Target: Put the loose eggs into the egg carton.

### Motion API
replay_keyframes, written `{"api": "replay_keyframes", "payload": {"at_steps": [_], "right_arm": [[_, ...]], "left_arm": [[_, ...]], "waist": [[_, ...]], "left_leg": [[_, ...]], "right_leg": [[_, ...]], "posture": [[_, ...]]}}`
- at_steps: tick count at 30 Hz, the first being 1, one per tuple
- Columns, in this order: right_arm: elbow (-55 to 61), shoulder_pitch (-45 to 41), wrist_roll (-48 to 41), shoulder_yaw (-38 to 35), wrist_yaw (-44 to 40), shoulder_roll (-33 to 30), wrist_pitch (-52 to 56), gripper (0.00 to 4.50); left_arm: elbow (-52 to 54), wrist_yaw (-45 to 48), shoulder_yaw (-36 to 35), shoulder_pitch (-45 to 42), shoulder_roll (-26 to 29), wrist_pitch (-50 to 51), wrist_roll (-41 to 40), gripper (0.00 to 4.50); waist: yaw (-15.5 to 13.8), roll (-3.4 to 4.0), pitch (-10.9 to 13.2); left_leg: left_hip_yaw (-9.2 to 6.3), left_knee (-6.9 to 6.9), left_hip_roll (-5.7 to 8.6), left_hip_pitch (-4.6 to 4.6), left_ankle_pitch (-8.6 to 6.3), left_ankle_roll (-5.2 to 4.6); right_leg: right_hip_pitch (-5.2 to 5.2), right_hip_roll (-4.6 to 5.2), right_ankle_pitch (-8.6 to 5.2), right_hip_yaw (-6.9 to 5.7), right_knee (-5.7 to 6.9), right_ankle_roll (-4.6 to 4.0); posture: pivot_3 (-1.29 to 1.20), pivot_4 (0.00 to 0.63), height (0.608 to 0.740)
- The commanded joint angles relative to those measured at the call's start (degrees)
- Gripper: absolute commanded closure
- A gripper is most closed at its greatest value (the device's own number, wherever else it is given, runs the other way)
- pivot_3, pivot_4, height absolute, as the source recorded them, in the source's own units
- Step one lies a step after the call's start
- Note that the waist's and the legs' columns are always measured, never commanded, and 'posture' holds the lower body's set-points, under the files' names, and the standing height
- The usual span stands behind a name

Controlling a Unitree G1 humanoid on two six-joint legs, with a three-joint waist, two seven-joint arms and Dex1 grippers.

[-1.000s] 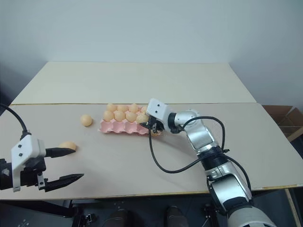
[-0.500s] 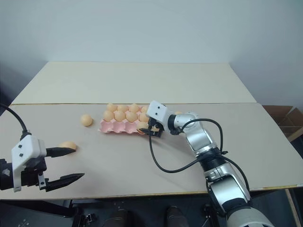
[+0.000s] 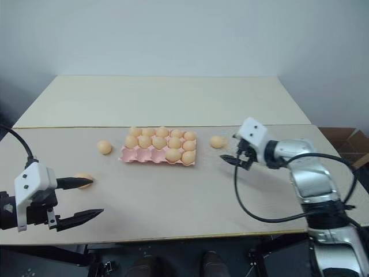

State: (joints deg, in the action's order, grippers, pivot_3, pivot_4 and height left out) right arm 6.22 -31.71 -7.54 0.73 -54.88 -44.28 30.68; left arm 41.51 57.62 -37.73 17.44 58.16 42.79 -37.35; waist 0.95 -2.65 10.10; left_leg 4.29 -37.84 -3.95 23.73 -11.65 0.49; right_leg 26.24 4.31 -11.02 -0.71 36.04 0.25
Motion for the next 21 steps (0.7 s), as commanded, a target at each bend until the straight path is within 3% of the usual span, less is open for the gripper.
{"api": "replay_keyframes", "payload": {"at_steps": [1, 14, 21], "right_arm": [[5.78, 2.01, -2.64, -3.67, -0.18, -2.74, 2.77, 0.01], [6.08, 2.5, -3.72, -2.7, 3.48, -3.37, 4.12, 0.01], [-11.49, -9.73, 3.19, 6.94, 5.24, 3.42, -4.52, 0.01]], "left_arm": [[-0.8, -0.17, 0.07, -1.45, 0.89, -0.02, -0.21, 0.0], [-1.9, -0.29, 1.82, -3.95, 1.51, -0.3, 0.13, 0.0], [-0.99, -0.84, 2.33, -4.15, 1.41, 0.23, -0.27, 0.0]], "waist": [[0.0, 0.0, 0.0], [-0.14, 0.0, 0.0], [0.39, 0.0, 0.0]], "left_leg": [[-0.01, 0.0, 0.0, -0.02, 0.0, 0.0], [0.0, 0.0, 0.01, 0.02, 0.0, 0.0], [0.0, 0.0, 0.0, -0.01, 0.0, -0.01]], "right_leg": [[-0.01, -0.01, 0.0, -0.01, 0.01, 0.0], [0.0, 0.02, 0.0, 0.0, -0.04, 0.01], [0.0, -0.02, 0.01, 0.03, -0.02, 0.0]], "posture": [[0.0, 0.15, 0.74], [0.0, 0.15, 0.74], [0.0, 0.15, 0.74]]}}
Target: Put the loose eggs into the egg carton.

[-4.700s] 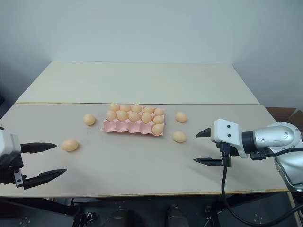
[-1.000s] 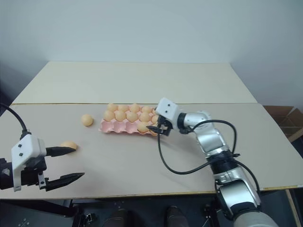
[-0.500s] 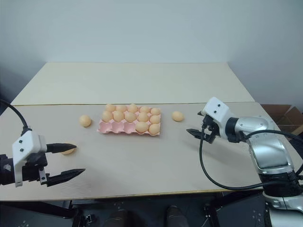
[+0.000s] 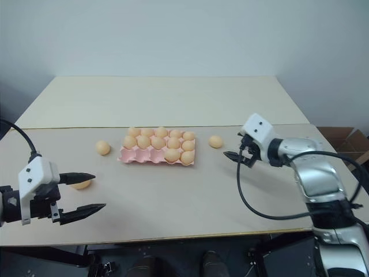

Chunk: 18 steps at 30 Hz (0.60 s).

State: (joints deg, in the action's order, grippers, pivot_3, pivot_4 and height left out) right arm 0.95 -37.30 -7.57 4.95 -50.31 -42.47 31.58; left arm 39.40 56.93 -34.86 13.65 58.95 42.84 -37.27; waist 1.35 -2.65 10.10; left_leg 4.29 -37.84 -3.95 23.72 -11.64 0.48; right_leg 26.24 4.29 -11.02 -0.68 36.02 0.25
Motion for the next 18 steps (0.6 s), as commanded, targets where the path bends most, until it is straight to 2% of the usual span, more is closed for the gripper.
{"api": "replay_keyframes", "payload": {"at_steps": [1, 9, 18], "right_arm": [[-9.64, -5.82, 4.06, 3.74, 0.69, 2.86, -7.3, 0.01], [-39.86, -18.49, 10.77, 7.75, 5.03, 12.74, -20.88, 0.01], [-58.8, -25.81, 12.83, 6.55, 6.64, 16.95, -29.11, 0.01]], "left_arm": [[1.08, -0.08, -0.45, -0.32, 0.63, 0.08, -0.3, 0.0], [0.96, -0.6, -0.25, -0.29, 0.36, -0.52, 0.46, 0.0], [2.06, -1.03, -0.78, 1.45, -0.26, -0.58, 0.62, 0.0]], "waist": [[-0.07, 0.0, 0.0], [-0.29, 0.0, 0.0], [0.26, 0.02, 0.01]], "left_leg": [[-0.02, 0.0, 0.0, 0.02, 0.0, 0.0], [-0.02, 0.0, 0.02, 0.11, 0.01, -0.01], [-0.04, 0.0, 0.01, 0.08, 0.01, -0.01]], "right_leg": [[0.0, 0.0, 0.0, -0.01, 0.0, -0.01], [0.02, 0.01, 0.04, -0.02, -0.02, -0.03], [0.01, -0.01, 0.14, -0.03, 0.04, 0.12]], "posture": [[0.0, 0.15, 0.74], [0.0, 0.15, 0.74], [0.0, 0.15, 0.74]]}}
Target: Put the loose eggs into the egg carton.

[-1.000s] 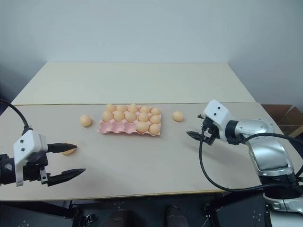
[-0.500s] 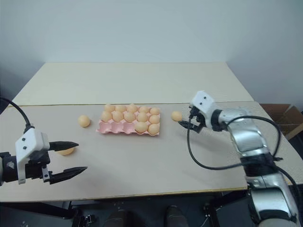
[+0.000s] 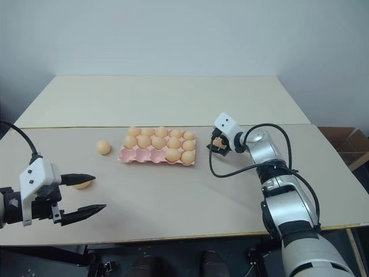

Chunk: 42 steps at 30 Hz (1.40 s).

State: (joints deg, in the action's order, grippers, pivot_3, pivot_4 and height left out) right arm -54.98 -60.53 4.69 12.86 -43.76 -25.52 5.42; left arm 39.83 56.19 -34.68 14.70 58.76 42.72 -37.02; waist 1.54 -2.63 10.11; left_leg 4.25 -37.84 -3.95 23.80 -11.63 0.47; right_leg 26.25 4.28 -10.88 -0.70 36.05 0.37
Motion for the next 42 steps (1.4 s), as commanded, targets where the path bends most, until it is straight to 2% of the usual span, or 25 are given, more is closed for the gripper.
{"api": "replay_keyframes", "payload": {"at_steps": [1, 4, 6, 10, 13, 16, 25, 28, 35, 39, 42], "right_arm": [[-4.22, -2.96, 0.74, -1.35, -0.11, 0.29, -3.56, 0.01], [-7.76, -3.76, 1.36, -1.38, -0.06, 1.18, -5.08, 0.01], [-9.18, -4.04, 0.89, -2.1, -0.48, 1.68, -5.54, 0.38], [-11.14, -4.41, 1.9, -2.03, 0.32, 2.15, -7.63, 1.59], [-11.79, -4.64, 2.12, -2.35, 0.54, 2.22, -8.14, 2.74], [-11.9, -4.62, 2.4, -2.45, 0.74, 2.0, -8.64, 3.33], [-5.77, -2.44, 2.97, -3.39, 0.09, 0.29, -10.08, 3.46], [2.25, -0.4, 2.03, -4.0, -0.5, -0.33, -8.82, 3.46], [29.24, 5.83, -2.33, -3.13, -6.77, 1.36, 1.6, 3.46], [37.97, 7.61, -3.58, -0.85, -7.86, 4.79, 7.13, 3.46], [40.17, 8.11, -3.22, 1.01, -7.47, 7.42, 9.02, 3.46]], "left_arm": [[1.64, -0.26, -1.07, 0.52, -0.04, -0.48, 0.38, 0.0], [1.75, -0.3, -1.39, 0.91, 0.1, -0.49, 0.47, 0.0], [1.96, -0.35, -1.65, 1.14, 0.09, -0.37, 0.45, 0.0], [2.26, -0.55, -2.14, 1.63, -0.1, -0.13, 0.55, 0.0], [2.32, -0.71, -2.34, 2.0, -0.21, -0.15, 0.63, 0.0], [2.33, -0.86, -2.34, 2.27, -0.36, -0.32, 0.82, 0.0], [1.66, -0.66, -1.86, 1.54, -0.06, -0.47, 1.08, 0.0], [1.46, -0.36, -1.87, 1.39, 0.21, -0.37, 1.03, 0.0], [1.23, 0.65, -2.96, 2.61, 0.34, -0.02, 1.15, 0.0], [1.47, 0.76, -4.31, 4.47, -0.21, 0.25, 1.71, 0.0], [1.62, 0.8, -5.2, 5.75, -0.6, 0.05, 2.03, 0.0]], "waist": [[0.22, 0.0, 0.0], [0.63, 0.0, 0.0], [0.91, 0.0, 0.0], [1.2, 0.01, 0.01], [1.21, 0.02, 0.01], [1.17, 0.02, 0.01], [1.09, 0.03, 0.02], [1.13, 0.03, 0.02], [1.08, 0.04, 0.02], [1.08, 0.05, 0.02], [0.96, 0.05, 0.03]], "left_leg": [[0.0, 0.0, 0.0, 0.0, 0.0, 0.0], [-0.01, 0.0, 0.0, 0.0, 0.0, 0.0], [-0.01, 0.0, 0.0, -0.01, 0.0, 0.0], [-0.02, 0.0, 0.0, -0.01, 0.0, 0.0], [-0.02, 0.01, 0.0, -0.02, 0.0, 0.0], [-0.03, 0.01, 0.0, -0.02, 0.0, 0.0], [-0.03, 0.01, 0.0, -0.02, 0.0, 0.0], [-0.03, 0.01, 0.0, -0.02, 0.0, 0.0], [-0.05, 0.04, -0.03, -0.03, 0.0, 0.0], [-0.04, 0.04, -0.05, -0.05, 0.0, 0.0], [-0.05, 0.04, -0.05, -0.05, 0.0, 0.01]], "right_leg": [[0.0, 0.0, 0.0, 0.01, 0.0, 0.0], [-0.01, 0.01, 0.01, 0.01, 0.0, 0.01], [-0.02, 0.0, 0.03, 0.01, 0.0, 0.04], [-0.01, 0.0, 0.08, 0.01, 0.01, 0.12], [-0.01, -0.01, 0.08, 0.01, 0.02, 0.12], [-0.01, -0.01, 0.08, 0.01, 0.02, 0.11], [-0.01, 0.0, 0.08, 0.01, 0.02, 0.12], [0.0, 0.0, 0.08, 0.02, 0.03, 0.13], [0.01, -0.03, 0.08, -0.01, 0.05, 0.15], [0.02, -0.03, 0.06, -0.01, 0.06, 0.11], [0.02, -0.03, 0.01, -0.04, 0.07, 0.02]], "posture": [[0.0, 0.15, 0.74], [0.0, 0.15, 0.74], [0.0, 0.15, 0.74], [0.0, 0.15, 0.74], [0.0, 0.15, 0.74], [0.0, 0.15, 0.74], [0.0, 0.15, 0.74], [0.0, 0.15, 0.74], [0.0, 0.15, 0.74], [0.0, 0.15, 0.74], [0.0, 0.15, 0.74]]}}
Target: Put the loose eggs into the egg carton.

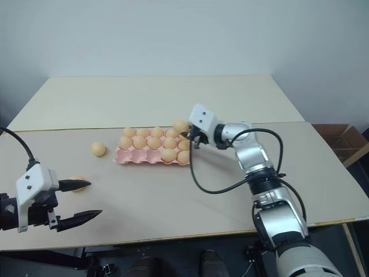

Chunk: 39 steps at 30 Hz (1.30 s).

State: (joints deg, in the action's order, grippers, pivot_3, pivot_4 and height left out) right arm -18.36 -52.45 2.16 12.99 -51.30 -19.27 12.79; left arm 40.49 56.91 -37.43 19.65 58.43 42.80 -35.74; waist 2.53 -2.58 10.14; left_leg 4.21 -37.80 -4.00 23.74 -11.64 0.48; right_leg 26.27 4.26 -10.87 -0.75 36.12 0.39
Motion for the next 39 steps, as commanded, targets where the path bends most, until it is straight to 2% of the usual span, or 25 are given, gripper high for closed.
{"api": "replay_keyframes", "payload": {"at_steps": [1, 4, 12, 22, 27, 32, 39], "right_arm": [[3.55, -0.08, -0.37, 2.04, 0.13, 2.37, 2.13, 3.46], [2.22, -0.63, 0.46, 4.78, 0.6, 5.33, 2.48, 3.46], [-3.01, -1.54, 3.9, 8.92, 1.62, 7.6, 0.29, 3.46], [-5.48, -2.8, 4.19, 8.14, 1.69, 8.47, 0.22, 0.04], [-2.56, -2.11, 4.5, 7.94, 1.87, 7.62, 0.45, 0.04], [7.93, 0.93, 1.28, 6.21, -0.91, 4.83, 4.12, 0.04], [26.12, 8.65, -5.44, 1.66, -4.6, -3.49, 13.14, 0.04]], "left_arm": [[1.11, 0.02, -2.99, 1.37, -0.56, 0.12, 0.72, 0.0], [1.68, -0.12, -4.26, 3.23, -1.36, 0.14, 1.28, 0.0], [4.03, -0.87, -6.5, 7.11, -3.65, 0.15, 2.38, 0.0], [4.73, -1.49, -7.6, 8.1, -4.47, 0.61, 2.45, 0.0], [4.7, -1.72, -7.73, 7.99, -4.55, 0.79, 2.62, 0.0], [4.96, -2.01, -8.85, 8.31, -5.2, 1.02, 2.53, 0.0], [3.49, -9.42, -15.66, 8.32, -11.31, 1.32, 5.33, 0.0]], "waist": [[-0.03, 0.0, 0.0], [-0.04, 0.0, 0.0], [-0.17, 0.0, 0.0], [0.0, 0.0, 0.0], [-0.01, 0.0, 0.0], [-0.07, 0.0, 0.0], [-0.42, -0.03, -0.01]], "left_leg": [[0.0, 0.0, 0.0, 0.01, 0.0, 0.0], [0.01, 0.0, 0.01, 0.02, 0.0, 0.0], [0.01, 0.0, 0.03, 0.03, 0.0, 0.01], [0.0, 0.0, 0.01, 0.03, -0.01, 0.01], [0.0, 0.0, 0.01, 0.03, -0.01, 0.02], [-0.01, 0.01, 0.01, 0.04, -0.01, 0.02], [0.0, 0.02, 0.02, 0.05, -0.01, 0.02]], "right_leg": [[0.0, 0.01, 0.0, 0.0, -0.01, 0.0], [0.01, 0.03, -0.05, -0.01, -0.03, -0.1], [0.01, 0.07, -0.11, -0.03, -0.04, -0.2], [0.02, 0.03, -0.11, -0.03, -0.02, -0.2], [0.02, 0.04, -0.11, -0.04, -0.03, -0.2], [0.02, 0.04, -0.11, -0.04, -0.04, -0.2], [0.01, 0.07, -0.13, -0.07, -0.08, -0.18]], "posture": [[0.0, 0.15, 0.74], [0.0, 0.15, 0.74], [0.0, 0.15, 0.74], [0.0, 0.15, 0.74], [0.0, 0.15, 0.74], [0.0, 0.15, 0.74], [0.0, 0.15, 0.74]]}}
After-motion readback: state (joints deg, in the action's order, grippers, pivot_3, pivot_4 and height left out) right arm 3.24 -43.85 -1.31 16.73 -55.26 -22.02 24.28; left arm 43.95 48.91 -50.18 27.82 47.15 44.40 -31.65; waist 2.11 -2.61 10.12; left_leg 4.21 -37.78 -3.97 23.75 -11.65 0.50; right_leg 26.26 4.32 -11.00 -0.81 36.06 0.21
